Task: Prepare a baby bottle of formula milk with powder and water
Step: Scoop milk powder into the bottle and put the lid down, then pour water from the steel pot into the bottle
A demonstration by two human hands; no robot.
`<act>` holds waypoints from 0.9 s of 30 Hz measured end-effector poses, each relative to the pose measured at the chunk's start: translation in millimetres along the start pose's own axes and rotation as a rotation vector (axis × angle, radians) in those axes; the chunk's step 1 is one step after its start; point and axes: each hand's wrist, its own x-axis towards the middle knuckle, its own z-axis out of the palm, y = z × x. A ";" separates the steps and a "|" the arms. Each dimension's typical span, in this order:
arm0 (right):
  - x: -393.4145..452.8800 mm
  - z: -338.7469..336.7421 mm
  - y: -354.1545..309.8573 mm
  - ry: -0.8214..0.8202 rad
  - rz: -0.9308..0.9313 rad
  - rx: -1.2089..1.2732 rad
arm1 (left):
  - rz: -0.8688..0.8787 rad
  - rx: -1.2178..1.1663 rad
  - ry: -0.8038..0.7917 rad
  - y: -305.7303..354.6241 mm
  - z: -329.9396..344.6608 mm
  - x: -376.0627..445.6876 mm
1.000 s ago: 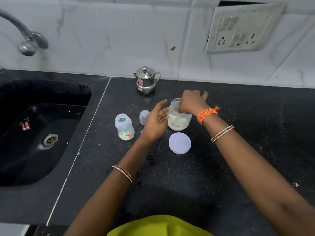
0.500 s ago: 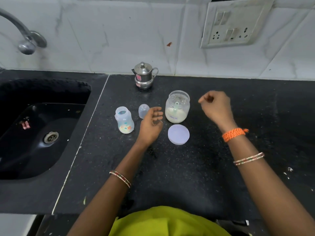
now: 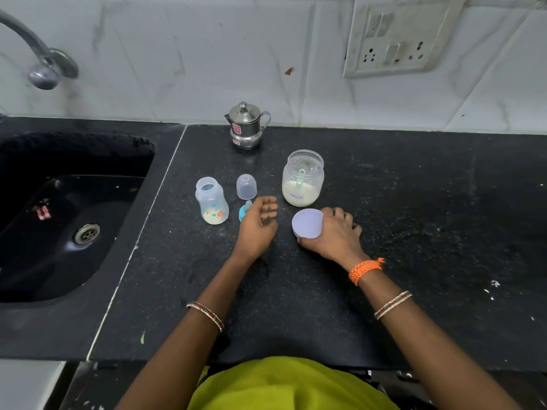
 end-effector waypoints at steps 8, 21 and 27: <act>27.7 -38.5 22.1 -0.117 0.050 -0.109 | 0.053 -0.050 0.043 20.6 4.3 21.3; 54.8 -87.9 15.0 -0.282 -0.052 0.059 | 0.206 -0.090 0.055 66.7 -33.1 48.5; 168.4 -118.7 -24.1 0.124 -0.189 0.704 | 0.291 -0.046 0.161 100.4 -101.0 116.5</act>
